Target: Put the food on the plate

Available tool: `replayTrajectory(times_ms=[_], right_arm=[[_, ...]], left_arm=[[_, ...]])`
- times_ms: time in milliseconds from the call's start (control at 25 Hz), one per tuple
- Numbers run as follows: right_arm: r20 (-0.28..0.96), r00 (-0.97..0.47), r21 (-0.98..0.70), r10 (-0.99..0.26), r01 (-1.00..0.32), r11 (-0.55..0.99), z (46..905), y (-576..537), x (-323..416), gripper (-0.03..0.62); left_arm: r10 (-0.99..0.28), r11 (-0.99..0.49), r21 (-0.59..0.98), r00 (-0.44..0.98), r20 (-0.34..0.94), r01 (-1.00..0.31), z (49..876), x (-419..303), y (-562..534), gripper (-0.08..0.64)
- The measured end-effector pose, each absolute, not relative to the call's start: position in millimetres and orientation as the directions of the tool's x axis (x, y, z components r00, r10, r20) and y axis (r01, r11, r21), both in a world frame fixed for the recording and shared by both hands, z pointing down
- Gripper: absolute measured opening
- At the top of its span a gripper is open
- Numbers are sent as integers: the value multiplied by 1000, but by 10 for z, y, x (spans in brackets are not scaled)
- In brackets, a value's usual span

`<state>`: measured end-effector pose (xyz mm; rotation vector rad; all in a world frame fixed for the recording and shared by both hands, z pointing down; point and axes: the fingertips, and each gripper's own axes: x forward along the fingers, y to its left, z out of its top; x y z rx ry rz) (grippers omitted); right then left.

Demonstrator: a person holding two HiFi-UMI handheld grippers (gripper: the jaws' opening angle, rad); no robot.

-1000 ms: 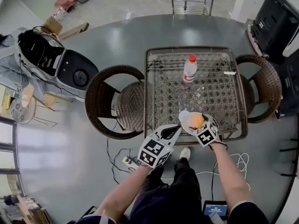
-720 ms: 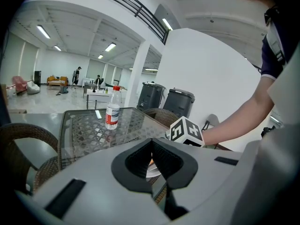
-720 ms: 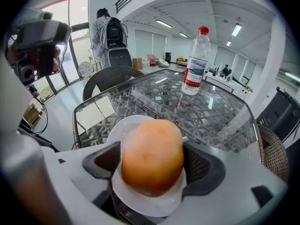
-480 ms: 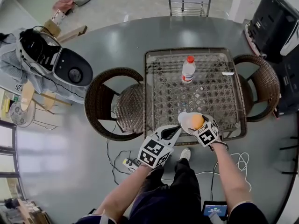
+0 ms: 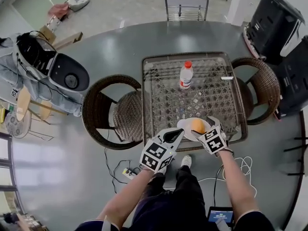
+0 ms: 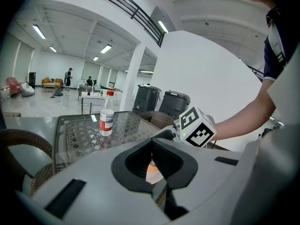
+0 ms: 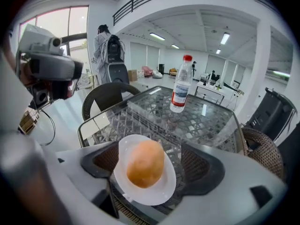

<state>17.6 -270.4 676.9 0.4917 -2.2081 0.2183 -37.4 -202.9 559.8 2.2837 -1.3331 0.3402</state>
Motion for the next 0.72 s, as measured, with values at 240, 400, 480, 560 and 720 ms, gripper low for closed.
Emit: replayTrajectory(times_ms=[240, 400, 480, 560, 720], right_arm=[[637, -661, -18, -395, -525, 851, 6018, -2826, 222, 263], [516, -731, -70, -447, -556, 828, 5536, -2849, 268, 122], [474, -742, -79, -474, -572, 816, 5343, -2852, 292, 81], [430, -749, -80, -504, -588, 805, 5151, -2848, 323, 36], [328, -775, -90, -540, -594, 799, 4744, -2817, 366, 6]], left_arm=[[-758, -450, 267, 523, 389, -852, 5348, -306, -2201, 8], [-763, -475, 258, 539, 356, -842, 5153, -236, -2327, 8], [-767, -484, 257, 547, 337, -837, 5050, -219, -2362, 8], [-769, -494, 256, 555, 318, -831, 4941, -201, -2378, 8], [-773, -517, 247, 571, 277, -820, 4677, -167, -2405, 8]])
